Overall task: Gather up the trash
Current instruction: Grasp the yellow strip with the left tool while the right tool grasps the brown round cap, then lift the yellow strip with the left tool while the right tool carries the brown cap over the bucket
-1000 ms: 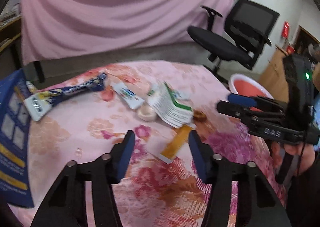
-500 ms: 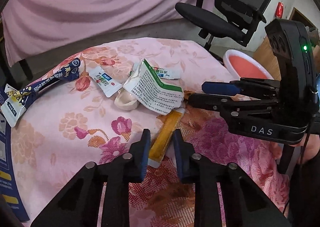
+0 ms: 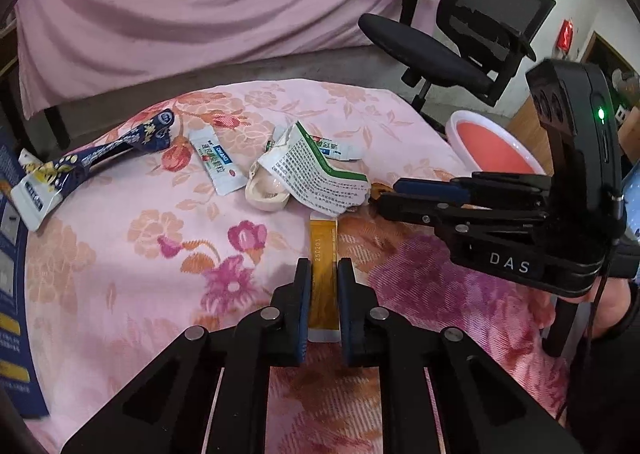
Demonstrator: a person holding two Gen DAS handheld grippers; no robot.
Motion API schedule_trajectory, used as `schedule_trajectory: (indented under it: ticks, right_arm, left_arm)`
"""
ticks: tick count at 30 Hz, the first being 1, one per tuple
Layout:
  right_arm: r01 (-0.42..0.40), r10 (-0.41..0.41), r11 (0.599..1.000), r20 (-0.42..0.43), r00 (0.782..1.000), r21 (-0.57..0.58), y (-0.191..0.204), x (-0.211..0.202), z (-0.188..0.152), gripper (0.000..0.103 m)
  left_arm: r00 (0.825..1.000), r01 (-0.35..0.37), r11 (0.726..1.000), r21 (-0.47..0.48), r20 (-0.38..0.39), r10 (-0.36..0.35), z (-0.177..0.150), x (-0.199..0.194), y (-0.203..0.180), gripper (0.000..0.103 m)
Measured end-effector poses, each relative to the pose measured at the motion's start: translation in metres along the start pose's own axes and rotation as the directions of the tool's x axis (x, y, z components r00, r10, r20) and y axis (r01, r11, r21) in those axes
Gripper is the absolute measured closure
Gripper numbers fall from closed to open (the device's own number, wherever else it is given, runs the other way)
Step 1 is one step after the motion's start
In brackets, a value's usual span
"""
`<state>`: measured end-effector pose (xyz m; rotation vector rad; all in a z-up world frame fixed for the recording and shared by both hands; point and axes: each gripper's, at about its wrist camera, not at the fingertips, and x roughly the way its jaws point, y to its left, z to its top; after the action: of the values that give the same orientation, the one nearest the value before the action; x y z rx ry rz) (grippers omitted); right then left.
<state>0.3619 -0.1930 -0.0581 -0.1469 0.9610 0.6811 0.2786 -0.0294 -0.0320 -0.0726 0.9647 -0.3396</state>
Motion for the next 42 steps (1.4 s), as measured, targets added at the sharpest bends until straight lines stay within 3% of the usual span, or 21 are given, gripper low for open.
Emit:
schedule_trajectory:
  ticks: [9,12,15,18,23,24,26,27,29,32,34,37,39,42]
  right_arm:
    - [0.005,-0.002,1.000,0.135,0.991,-0.020,0.002,-0.047,-0.023,0.058]
    - [0.011,-0.007,1.000,0.237,0.971,-0.018,-0.001,-0.069,-0.029,0.058]
    - [0.044,-0.037,0.999,0.339,0.940,-0.015,-0.001,-0.092,-0.031,0.058]
    - [0.089,-0.074,0.996,0.469,0.880,-0.009,0.000,-0.120,-0.037,0.058]
    - [0.196,-0.166,0.980,0.674,0.720,0.031,0.001,-0.170,-0.053,0.058]
    - [0.208,-0.178,0.977,0.693,0.698,0.042,0.001,-0.175,-0.055,0.058]
    - [0.242,-0.226,0.966,0.751,0.620,0.092,-0.004,-0.194,-0.064,0.058]
    - [0.252,-0.241,0.962,0.765,0.597,0.106,-0.006,-0.199,-0.066,0.058]
    - [0.291,-0.296,0.943,0.797,0.526,0.158,-0.011,-0.213,-0.073,0.058]
    - [0.324,-0.357,0.920,0.817,0.453,0.222,-0.018,-0.229,-0.079,0.058]
    - [0.324,-0.392,0.908,0.816,0.425,0.266,-0.028,-0.237,-0.084,0.058]
    - [0.328,-0.433,0.891,0.803,0.410,0.314,-0.041,-0.245,-0.090,0.058]
    - [0.331,-0.466,0.877,0.783,0.413,0.348,-0.050,-0.247,-0.092,0.058]
    - [0.336,-0.507,0.858,0.741,0.439,0.389,-0.068,-0.248,-0.096,0.058]
  left_arm:
    - [0.990,0.014,0.999,-0.046,0.138,-0.007,-0.011,-0.033,-0.012,0.093]
    - [0.977,0.008,1.000,-0.027,0.215,-0.002,-0.012,-0.045,-0.023,0.093]
    - [0.950,-0.015,1.000,0.006,0.311,0.012,-0.009,-0.058,-0.039,0.093]
    - [0.909,-0.026,0.999,0.030,0.416,0.011,-0.004,-0.072,-0.057,0.093]
    - [0.819,-0.033,0.993,0.110,0.573,-0.036,0.009,-0.094,-0.093,0.093]
    - [0.805,-0.035,0.991,0.126,0.592,-0.047,0.013,-0.096,-0.095,0.093]
    - [0.767,-0.047,0.985,0.166,0.638,-0.070,0.017,-0.101,-0.110,0.093]
    - [0.748,-0.053,0.981,0.185,0.658,-0.084,0.019,-0.103,-0.118,0.093]
    - [0.712,-0.061,0.972,0.229,0.692,-0.118,0.023,-0.105,-0.135,0.093]
    - [0.682,-0.065,0.957,0.283,0.713,-0.165,0.027,-0.100,-0.157,0.093]
    - [0.674,-0.063,0.946,0.317,0.713,-0.194,0.033,-0.093,-0.172,0.093]
    - [0.680,-0.045,0.931,0.362,0.694,-0.236,0.042,-0.081,-0.198,0.093]
    - [0.689,-0.030,0.923,0.383,0.677,-0.258,0.046,-0.072,-0.212,0.093]
    - [0.717,-0.003,0.914,0.406,0.638,-0.281,0.055,-0.052,-0.231,0.093]
